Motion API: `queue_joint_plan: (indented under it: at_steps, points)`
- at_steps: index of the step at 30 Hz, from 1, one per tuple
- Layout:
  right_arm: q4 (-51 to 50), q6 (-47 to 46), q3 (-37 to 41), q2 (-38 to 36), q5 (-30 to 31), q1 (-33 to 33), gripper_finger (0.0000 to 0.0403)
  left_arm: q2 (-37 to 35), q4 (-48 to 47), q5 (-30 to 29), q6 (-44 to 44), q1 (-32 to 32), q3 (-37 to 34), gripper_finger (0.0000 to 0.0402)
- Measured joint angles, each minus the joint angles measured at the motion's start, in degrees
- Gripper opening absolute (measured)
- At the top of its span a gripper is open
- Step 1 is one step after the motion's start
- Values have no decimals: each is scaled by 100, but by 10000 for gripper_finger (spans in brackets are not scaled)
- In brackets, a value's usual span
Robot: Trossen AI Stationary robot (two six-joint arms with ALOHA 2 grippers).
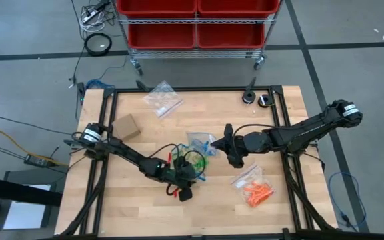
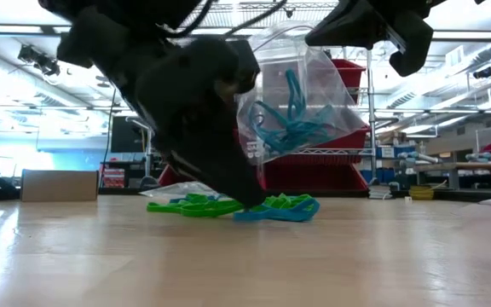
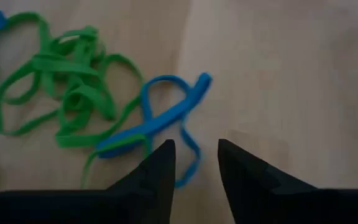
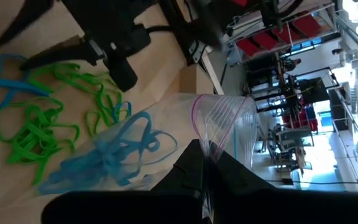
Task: Sort rubber bands
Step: Put the blue rubber band into the transparent zip bag
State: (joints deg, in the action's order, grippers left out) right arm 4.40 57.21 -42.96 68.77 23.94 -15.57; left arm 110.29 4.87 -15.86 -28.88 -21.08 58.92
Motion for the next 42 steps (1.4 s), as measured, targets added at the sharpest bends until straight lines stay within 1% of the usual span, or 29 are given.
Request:
queue_joint_plan:
  at_steps: [5, 8, 12, 14, 17, 21, 24, 28, 31, 33, 38, 42]
  points:
    - [-22, -2, 0, 0, -4, 0, 0, 164, 55, 17, 145, 24, 0, 118]
    - [-28, -20, 0, 0, -7, 0, 0, 301, 262, 151, 166, 26, 13, 117]
    - [-22, -66, 2, 0, -11, 0, 0, 497, 333, 38, 168, 24, 37, 116]
    - [-22, -68, 0, 0, -11, 0, 0, 512, 248, -6, 192, 7, 40, 108]
    - [-1, -71, 0, 2, -12, 0, 0, 554, 140, -124, 297, -5, 48, 80]
    - [25, -75, 0, 2, -12, 0, 0, 559, 102, -150, 499, -5, 42, 18]
    - [24, -109, 0, 2, -11, 0, 0, 527, 129, -78, 675, -1, 28, 7]
    - [23, -109, 0, 2, -11, -9, 0, 325, 396, 393, 1147, -18, -7, 3]
    - [21, -115, 0, 2, -9, -10, 0, 36, 67, 683, 1246, -121, 46, 2]
    - [29, -139, 0, 2, -10, -10, 0, -226, 29, 684, 1382, -188, 169, 2]
    - [38, -164, 0, 2, -9, -15, 0, -807, -146, 266, 1786, -329, 382, 1]
    - [24, -164, 0, 2, -9, -15, 0, -1246, -72, -165, 2203, -443, 518, 1]
